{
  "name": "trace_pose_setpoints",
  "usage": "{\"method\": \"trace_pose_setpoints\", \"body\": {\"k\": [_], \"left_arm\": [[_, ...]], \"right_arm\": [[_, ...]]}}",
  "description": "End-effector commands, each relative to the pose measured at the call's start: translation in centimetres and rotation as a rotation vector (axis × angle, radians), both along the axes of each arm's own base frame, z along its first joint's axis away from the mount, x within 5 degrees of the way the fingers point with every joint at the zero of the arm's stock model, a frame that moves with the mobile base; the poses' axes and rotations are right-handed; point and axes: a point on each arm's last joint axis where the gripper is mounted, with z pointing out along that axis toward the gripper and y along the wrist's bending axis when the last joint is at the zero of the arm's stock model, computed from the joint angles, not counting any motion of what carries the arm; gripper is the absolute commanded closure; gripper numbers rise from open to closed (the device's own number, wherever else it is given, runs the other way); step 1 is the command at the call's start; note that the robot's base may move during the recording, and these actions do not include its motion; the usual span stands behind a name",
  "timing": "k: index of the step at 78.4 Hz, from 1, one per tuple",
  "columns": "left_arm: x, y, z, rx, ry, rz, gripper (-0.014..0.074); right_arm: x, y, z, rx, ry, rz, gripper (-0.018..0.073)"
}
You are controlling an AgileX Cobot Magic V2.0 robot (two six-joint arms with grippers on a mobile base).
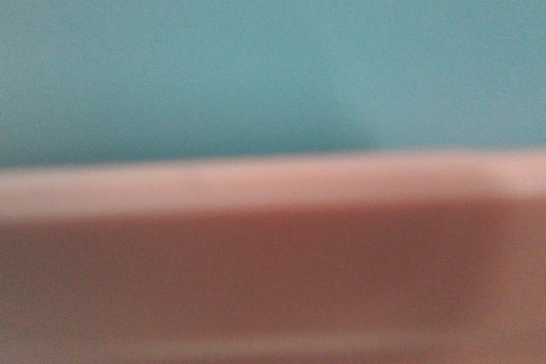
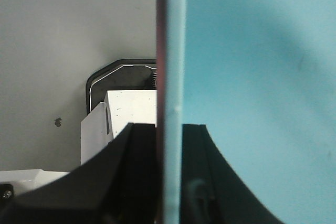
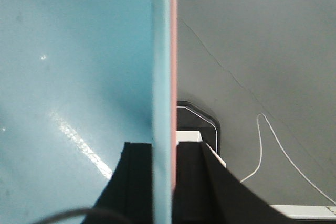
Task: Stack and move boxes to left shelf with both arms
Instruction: 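Hold the stacked bins with both grippers as the robot nears the shelf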
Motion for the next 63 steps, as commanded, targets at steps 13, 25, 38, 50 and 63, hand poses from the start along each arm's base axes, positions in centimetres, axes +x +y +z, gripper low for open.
{"method": "trace_pose_setpoints", "body": {"k": [13,25,38,50,63], "left_arm": [[-1.15,0.23,1.69,-0.054,0.017,-0.017,0.0596],[-1.15,0.23,1.69,-0.054,0.017,-0.017,0.0596],[-1.15,0.23,1.69,-0.054,0.017,-0.017,0.0596],[-1.15,0.23,1.69,-0.054,0.017,-0.017,0.0596],[-1.15,0.23,1.69,-0.054,0.017,-0.017,0.0596]], "right_arm": [[-0.54,-0.66,1.53,0.020,-0.012,-0.005,0.0492],[-0.54,-0.66,1.53,0.020,-0.012,-0.005,0.0492],[-0.54,-0.66,1.53,0.020,-0.012,-0.005,0.0492],[-0.54,-0.66,1.53,0.020,-0.012,-0.005,0.0492],[-0.54,-0.66,1.53,0.020,-0.012,-0.005,0.0492]]}}
